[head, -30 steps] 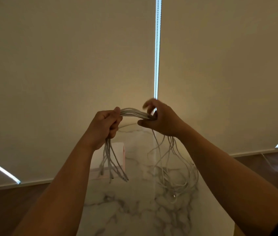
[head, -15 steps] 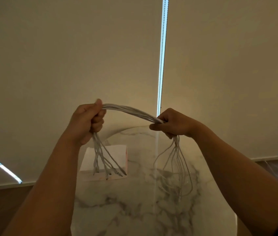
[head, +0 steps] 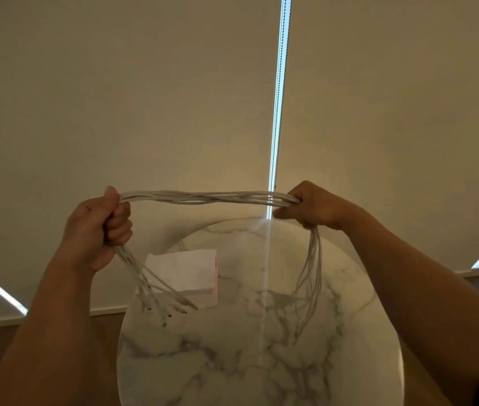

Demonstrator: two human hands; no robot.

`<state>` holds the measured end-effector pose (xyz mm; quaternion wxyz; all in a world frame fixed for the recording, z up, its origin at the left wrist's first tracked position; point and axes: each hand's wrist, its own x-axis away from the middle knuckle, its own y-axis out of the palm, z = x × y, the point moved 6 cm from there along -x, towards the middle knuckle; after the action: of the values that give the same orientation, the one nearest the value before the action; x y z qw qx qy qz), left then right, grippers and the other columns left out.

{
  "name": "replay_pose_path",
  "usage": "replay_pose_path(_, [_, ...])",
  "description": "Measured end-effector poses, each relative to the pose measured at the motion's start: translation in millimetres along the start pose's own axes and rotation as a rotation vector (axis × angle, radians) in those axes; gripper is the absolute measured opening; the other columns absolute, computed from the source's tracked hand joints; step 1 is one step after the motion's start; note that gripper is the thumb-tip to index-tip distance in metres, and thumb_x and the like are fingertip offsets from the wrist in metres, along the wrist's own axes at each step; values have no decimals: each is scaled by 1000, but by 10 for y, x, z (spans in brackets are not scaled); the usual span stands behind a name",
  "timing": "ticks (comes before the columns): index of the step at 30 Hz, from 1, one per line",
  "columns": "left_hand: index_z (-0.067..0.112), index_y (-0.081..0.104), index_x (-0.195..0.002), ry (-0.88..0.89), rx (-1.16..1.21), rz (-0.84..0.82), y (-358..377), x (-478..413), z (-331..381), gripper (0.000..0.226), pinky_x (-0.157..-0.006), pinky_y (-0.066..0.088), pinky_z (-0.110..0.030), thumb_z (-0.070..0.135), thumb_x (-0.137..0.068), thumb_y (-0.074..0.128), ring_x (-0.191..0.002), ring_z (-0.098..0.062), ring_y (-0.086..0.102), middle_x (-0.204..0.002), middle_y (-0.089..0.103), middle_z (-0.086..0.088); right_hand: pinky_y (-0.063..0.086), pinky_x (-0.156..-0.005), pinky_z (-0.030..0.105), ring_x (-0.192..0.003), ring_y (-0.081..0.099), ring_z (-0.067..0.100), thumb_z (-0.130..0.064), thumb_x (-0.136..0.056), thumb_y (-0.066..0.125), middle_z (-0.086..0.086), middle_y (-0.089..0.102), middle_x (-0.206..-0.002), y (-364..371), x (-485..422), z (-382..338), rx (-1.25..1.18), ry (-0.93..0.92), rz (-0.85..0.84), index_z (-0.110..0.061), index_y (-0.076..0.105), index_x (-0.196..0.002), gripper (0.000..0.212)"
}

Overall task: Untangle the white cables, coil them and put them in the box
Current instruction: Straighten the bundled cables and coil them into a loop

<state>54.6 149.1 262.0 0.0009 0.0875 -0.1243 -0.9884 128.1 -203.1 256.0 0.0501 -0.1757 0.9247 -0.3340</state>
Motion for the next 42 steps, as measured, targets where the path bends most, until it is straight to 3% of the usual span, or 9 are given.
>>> replay_pose_path(3, [23, 47, -55, -81, -87, -24, -74, 81, -415, 52, -43, 10, -20, 63, -66, 78, -44, -8, 12, -55, 21, 5, 25, -44, 22, -43, 29, 15, -22, -81, 78, 7, 35, -50, -284, 34, -275, -168, -74, 102, -17, 59, -54, 33])
replay_pose_path(8, [17, 52, -59, -170, -318, -34, 162, 284, -1188, 47, -43, 27, -20, 54, -58, 80, -42, -11, 30, -49, 35, 2, 26, -42, 23, -44, 30, 19, -13, -79, 79, 8, 37, -49, -500, 138, -891, -197, -279, 51, -5, 66, -65, 20])
replay_pose_path(10, [19, 54, -56, -215, -328, -22, 320, 324, -1377, 36, -47, 27, -25, 44, -63, 79, -43, -14, 30, -48, 35, -1, 24, -44, 23, -43, 26, 17, -11, -79, 76, 6, 34, -49, -463, 141, -1037, -272, -321, -21, 11, 60, -74, 27])
replay_pose_path(13, [12, 60, -62, -270, -265, -23, 573, 330, -1489, 33, -48, 23, -27, 30, -89, 70, -42, -15, 26, -47, 33, -3, 21, -46, 24, -44, 23, 16, -13, -86, 66, -1, 31, -49, -407, 157, -1194, -345, -354, -98, -3, 59, -66, 23])
replay_pose_path(19, [14, 39, -58, -249, 66, -14, 814, 208, -1186, 40, -39, 18, -21, 32, -91, 53, -41, -8, 21, -54, 28, 0, 54, -52, 31, -47, 54, 23, -19, -85, 75, 16, 51, -57, -515, 215, -1081, -24, -315, 60, 8, 56, -77, 34])
replay_pose_path(24, [16, 38, -56, -219, -1, -59, 929, 125, -1049, 43, -41, 17, -23, 32, -93, 52, -45, -11, 19, -57, 23, -3, 45, -44, 29, -41, 52, 22, -20, -86, 72, 14, 51, -52, -523, 153, -1072, -28, -314, 198, 8, 59, -78, 33])
replay_pose_path(29, [16, 41, -55, -209, -55, -92, 997, 101, -982, 46, -42, 17, -24, 28, -99, 48, -44, -13, 19, -57, 22, -5, 47, -46, 21, -44, 57, 16, -17, -86, 73, 6, 63, -56, -457, 166, -1205, 103, -336, 98, -7, 68, -83, 12])
replay_pose_path(32, [16, 40, -55, -208, -67, -94, 1029, 86, -925, 47, -39, 21, -21, 27, -100, 47, -43, -11, 20, -54, 24, -2, 42, -50, 18, -44, 50, 3, -21, -86, 73, -9, 58, -54, -439, 82, -1150, 136, -344, 180, -9, 69, -79, 15])
replay_pose_path(42, [18, 39, -54, -187, -217, -101, 1122, 8, -812, 49, -41, 20, -23, 24, -101, 48, -44, -12, 20, -51, 27, 1, 37, -45, 10, -44, 48, 2, -28, -85, 74, -7, 54, -54, -178, 53, -1017, 294, -293, 24, -19, 64, -66, 23])
